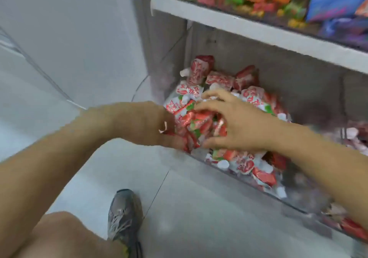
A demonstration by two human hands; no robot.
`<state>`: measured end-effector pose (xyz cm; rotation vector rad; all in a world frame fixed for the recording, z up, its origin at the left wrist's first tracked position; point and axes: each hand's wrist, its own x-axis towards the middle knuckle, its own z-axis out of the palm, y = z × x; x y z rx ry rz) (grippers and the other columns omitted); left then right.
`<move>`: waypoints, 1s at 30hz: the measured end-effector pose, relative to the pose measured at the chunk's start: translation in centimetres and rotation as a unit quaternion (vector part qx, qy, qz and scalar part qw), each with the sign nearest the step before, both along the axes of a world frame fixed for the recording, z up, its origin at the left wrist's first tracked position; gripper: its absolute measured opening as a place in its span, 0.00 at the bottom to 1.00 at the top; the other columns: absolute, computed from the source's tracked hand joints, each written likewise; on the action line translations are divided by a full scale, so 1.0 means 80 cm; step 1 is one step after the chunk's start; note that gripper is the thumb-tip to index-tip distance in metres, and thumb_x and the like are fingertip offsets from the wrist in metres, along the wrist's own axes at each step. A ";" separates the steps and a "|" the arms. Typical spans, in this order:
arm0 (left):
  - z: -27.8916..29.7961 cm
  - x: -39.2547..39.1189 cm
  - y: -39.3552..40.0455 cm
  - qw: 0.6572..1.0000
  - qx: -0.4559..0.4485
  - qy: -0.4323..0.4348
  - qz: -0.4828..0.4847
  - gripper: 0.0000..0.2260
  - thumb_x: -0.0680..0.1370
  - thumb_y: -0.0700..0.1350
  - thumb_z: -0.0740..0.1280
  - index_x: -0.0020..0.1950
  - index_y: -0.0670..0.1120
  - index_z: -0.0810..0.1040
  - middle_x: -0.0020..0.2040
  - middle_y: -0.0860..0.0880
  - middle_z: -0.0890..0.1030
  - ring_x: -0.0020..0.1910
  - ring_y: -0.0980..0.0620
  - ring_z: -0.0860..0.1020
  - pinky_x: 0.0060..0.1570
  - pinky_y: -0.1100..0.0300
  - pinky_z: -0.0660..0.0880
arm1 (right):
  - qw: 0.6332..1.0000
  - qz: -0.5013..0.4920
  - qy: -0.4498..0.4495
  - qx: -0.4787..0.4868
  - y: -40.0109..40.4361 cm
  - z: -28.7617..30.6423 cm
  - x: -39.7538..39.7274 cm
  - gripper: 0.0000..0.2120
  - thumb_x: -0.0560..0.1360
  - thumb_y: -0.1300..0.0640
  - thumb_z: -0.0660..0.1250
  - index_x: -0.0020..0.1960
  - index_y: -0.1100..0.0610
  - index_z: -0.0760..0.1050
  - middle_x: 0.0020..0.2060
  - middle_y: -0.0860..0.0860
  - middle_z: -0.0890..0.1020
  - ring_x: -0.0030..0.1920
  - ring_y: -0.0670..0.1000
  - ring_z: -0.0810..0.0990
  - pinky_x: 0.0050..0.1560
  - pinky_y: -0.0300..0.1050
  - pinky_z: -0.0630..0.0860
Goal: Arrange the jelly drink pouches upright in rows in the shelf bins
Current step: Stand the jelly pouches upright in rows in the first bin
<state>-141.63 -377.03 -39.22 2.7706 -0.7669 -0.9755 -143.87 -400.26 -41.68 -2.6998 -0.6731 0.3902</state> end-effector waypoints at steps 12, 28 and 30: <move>0.003 -0.029 -0.002 0.988 -0.103 -0.117 0.020 0.10 0.74 0.56 0.71 0.52 0.53 0.80 0.45 0.55 0.81 0.44 0.54 0.78 0.43 0.62 0.73 | 0.986 0.030 -0.124 -0.103 0.046 -0.009 -0.016 0.34 0.65 0.37 0.74 0.69 0.43 0.73 0.69 0.44 0.71 0.73 0.51 0.62 0.72 0.61 0.59; -0.018 0.010 0.027 0.966 -0.098 -0.217 -0.096 0.12 0.76 0.59 0.65 0.46 0.52 0.83 0.39 0.56 0.72 0.36 0.59 0.72 0.38 0.67 0.70 | 0.989 -0.085 -0.117 0.042 0.010 0.001 -0.022 0.18 0.63 0.48 0.72 0.50 0.44 0.71 0.40 0.38 0.71 0.47 0.44 0.68 0.47 0.48 0.74; -0.018 0.007 0.030 0.968 -0.119 -0.197 -0.103 0.11 0.75 0.58 0.67 0.45 0.52 0.83 0.41 0.56 0.75 0.34 0.62 0.71 0.36 0.72 0.67 | 0.992 -0.066 -0.102 -0.014 0.014 0.002 -0.021 0.24 0.65 0.41 0.70 0.60 0.42 0.72 0.40 0.37 0.68 0.48 0.45 0.66 0.50 0.46 0.72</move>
